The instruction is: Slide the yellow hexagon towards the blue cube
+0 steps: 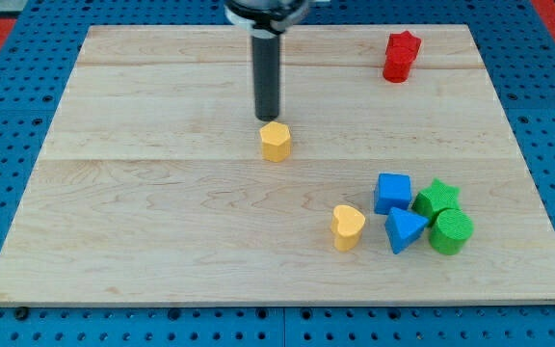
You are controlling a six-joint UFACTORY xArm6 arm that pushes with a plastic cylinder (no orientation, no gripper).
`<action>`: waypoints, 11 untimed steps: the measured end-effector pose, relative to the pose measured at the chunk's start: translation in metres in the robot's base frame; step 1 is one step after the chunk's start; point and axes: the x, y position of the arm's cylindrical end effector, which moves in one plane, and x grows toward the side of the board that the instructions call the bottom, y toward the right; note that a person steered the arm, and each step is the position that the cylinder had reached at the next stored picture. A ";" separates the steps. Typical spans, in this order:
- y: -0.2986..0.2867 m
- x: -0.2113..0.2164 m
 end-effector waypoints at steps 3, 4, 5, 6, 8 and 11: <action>-0.016 0.075; -0.064 0.044; -0.048 0.020; 0.000 0.020; 0.048 0.081; 0.038 0.111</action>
